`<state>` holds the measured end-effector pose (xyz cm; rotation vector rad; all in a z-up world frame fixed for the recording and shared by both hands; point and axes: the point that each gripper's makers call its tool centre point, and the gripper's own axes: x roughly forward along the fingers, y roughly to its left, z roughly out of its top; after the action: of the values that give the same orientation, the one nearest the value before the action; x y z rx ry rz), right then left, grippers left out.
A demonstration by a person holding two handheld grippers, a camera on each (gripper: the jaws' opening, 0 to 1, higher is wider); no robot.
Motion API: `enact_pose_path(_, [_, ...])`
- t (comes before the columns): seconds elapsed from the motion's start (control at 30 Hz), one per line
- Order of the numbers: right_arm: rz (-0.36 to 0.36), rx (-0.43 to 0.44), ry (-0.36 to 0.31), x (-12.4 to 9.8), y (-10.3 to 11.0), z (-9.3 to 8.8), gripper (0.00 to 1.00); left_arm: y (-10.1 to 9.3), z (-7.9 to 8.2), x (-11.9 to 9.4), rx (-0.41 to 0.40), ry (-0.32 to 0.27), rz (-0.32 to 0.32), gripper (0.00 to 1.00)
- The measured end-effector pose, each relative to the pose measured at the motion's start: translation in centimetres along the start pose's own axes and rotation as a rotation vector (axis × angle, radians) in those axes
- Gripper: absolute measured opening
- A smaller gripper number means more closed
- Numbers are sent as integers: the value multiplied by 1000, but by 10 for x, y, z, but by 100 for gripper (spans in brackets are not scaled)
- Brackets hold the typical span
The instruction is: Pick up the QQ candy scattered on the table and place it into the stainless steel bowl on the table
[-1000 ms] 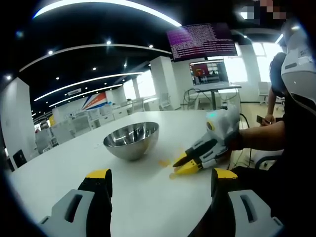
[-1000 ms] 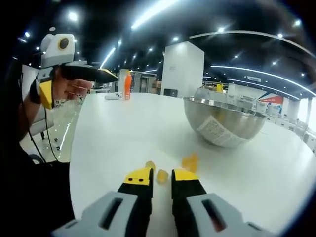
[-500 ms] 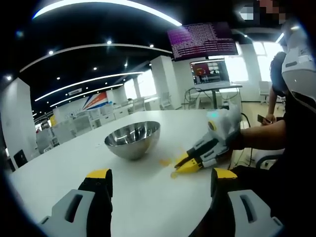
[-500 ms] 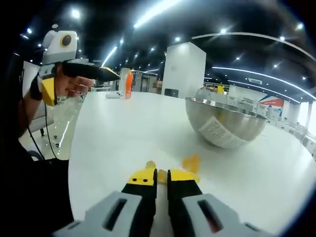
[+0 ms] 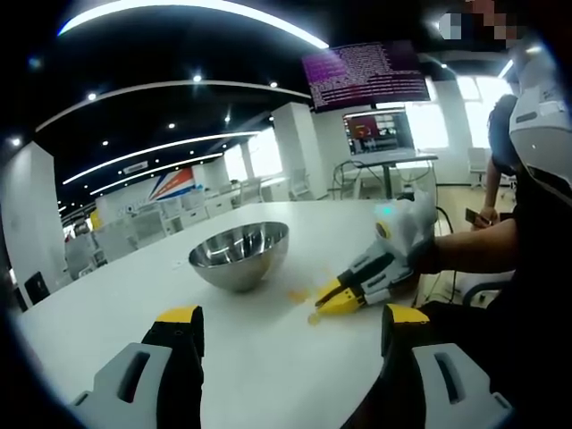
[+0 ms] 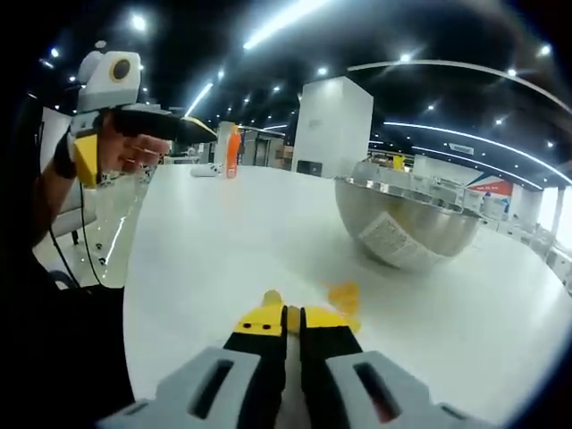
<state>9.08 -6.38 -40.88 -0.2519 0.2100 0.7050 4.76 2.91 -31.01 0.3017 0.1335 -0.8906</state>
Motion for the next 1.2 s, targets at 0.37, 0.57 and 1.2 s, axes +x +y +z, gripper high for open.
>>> enact_pose_path(0.37, [22,63,-121,-28,3,58,5,5,1,0,6,1,11,82])
enact_pose_path(0.57, [30,38,-234,-55,7,117,5,8,-2,0,5,14,23,81])
enact_pose_path(1.2, [-147,-162,-450,-92,-55,256,5,2,3,-1,3,-12,-6,83])
